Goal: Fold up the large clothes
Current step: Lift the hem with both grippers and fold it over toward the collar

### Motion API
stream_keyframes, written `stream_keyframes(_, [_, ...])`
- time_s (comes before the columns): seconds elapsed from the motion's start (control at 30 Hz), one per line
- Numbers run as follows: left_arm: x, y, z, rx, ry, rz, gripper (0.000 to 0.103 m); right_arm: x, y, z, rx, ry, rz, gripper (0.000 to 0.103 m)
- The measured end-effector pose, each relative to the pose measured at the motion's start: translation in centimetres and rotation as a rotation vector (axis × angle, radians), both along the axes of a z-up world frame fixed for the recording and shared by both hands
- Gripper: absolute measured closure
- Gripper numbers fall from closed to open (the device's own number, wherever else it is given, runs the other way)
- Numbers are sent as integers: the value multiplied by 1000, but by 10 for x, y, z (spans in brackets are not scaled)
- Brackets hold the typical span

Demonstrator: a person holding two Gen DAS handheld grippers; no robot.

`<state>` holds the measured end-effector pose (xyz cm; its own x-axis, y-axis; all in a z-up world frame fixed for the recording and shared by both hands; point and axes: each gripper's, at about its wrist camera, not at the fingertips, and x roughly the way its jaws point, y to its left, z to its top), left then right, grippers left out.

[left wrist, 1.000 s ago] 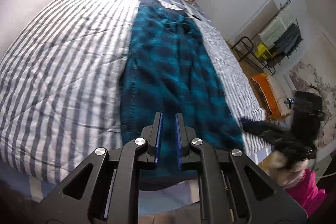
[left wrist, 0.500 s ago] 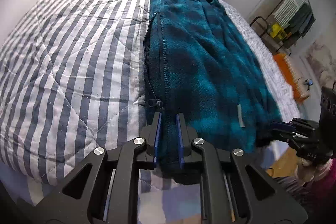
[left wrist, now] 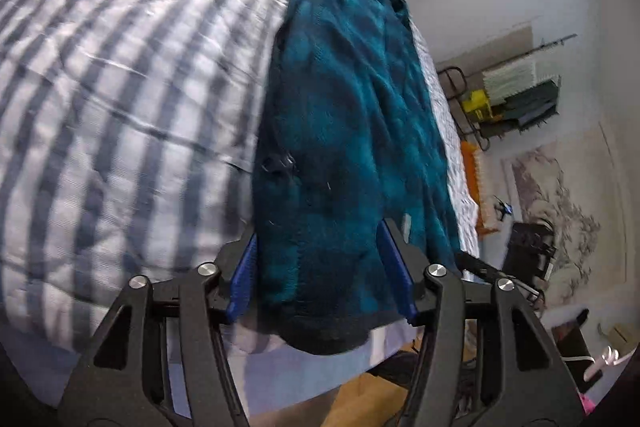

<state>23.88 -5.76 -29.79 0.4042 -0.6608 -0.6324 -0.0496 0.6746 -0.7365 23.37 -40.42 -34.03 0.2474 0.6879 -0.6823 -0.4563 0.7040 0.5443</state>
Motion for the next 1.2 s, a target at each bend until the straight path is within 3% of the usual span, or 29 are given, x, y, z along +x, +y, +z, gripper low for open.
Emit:
stream_keyframes(0.1, [0,-12,-2,10,-3,-34,55,-2,21,-9,-11,1,68,53])
stream_keyframes(0.17, [3,-15,-3,12,-2,-42,66,0,28,-13,-3,5,74,62])
stream_keyframes(0.27, [5,-16,-2,-16,3,-30,83,10,30,-15,57,43,64,82])
stream_keyframes(0.33, [5,-13,2,-63,5,-6,86,8,26,-11,117,54,57,86])
stream_keyframes(0.43, [5,-8,11,-165,10,34,87,7,15,-2,207,53,50,88])
stream_keyframes(0.53, [9,-8,27,-211,2,42,87,9,7,10,302,65,24,88])
stream_keyframes(0.73, [40,-22,65,-194,-31,17,87,21,-2,38,398,48,3,89])
stream_keyframes(1.0, [109,-25,100,-147,-60,40,87,65,17,87,329,-61,-55,90])
stream_keyframes(1.2, [161,-18,91,-119,-54,116,87,127,27,98,257,-83,-142,90])
